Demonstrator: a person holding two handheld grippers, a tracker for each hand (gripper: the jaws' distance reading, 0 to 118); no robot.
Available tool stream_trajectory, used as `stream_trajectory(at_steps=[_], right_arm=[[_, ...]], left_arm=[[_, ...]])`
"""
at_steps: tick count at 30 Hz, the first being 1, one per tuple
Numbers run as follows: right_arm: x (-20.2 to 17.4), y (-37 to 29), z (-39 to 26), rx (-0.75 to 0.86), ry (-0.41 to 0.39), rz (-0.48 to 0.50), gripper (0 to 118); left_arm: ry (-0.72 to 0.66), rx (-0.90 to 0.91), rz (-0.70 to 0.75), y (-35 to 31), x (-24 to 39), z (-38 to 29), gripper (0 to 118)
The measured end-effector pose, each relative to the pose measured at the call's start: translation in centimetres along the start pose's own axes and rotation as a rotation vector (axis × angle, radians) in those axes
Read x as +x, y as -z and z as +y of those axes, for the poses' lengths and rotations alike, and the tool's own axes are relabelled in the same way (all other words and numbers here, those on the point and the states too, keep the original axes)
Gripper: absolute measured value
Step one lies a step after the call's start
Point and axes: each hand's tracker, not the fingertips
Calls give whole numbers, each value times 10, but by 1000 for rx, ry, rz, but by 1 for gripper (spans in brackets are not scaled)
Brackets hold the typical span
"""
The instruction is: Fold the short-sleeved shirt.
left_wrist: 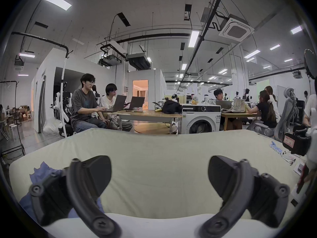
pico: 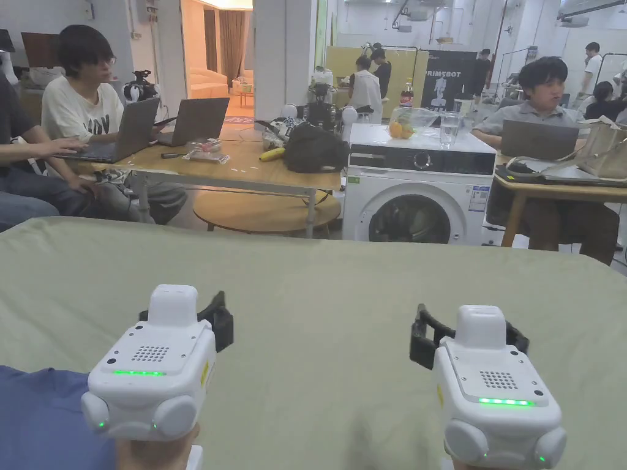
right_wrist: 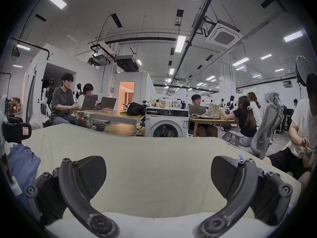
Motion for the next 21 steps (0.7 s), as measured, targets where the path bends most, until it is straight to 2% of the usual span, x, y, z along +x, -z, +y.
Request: stream_trajectory(at_steps=[1,2,3,4,5,6,7,8,11,15,21], right_arm=[[-1,1,0,-4,-11,-6,91],[-2,2,1,-16,-15,-15,62],[-2,2,1,-21,-15,-29,39],[0,1,1,-10,4,-26,28],[1,0,2,-8,19,-18,28],[2,0,3,-9,23,-18,9],[2,0,3,-13,24,-20,0],[2,-1,4,-13,31,-19,0],[1,-1,8,-21,44,-35,0],[-10,1,16,-51,63,-1,0],[-69,3,24,-61,52,140,0]], left_arm=[[20,-17,21,2,2,0,62],[28,-16,41,2,4,0,30],[25,-8,34,2,4,-1,8],[16,2,5,0,3,-1,8],[32,-2,15,-2,4,-1,5],[82,15,51,-2,6,0,3],[69,17,37,-3,6,-1,0],[57,19,4,-4,3,1,0],[63,3,47,-5,1,4,0],[10,-43,96,-12,-23,12,0],[16,-151,189,-42,-85,18,0]])
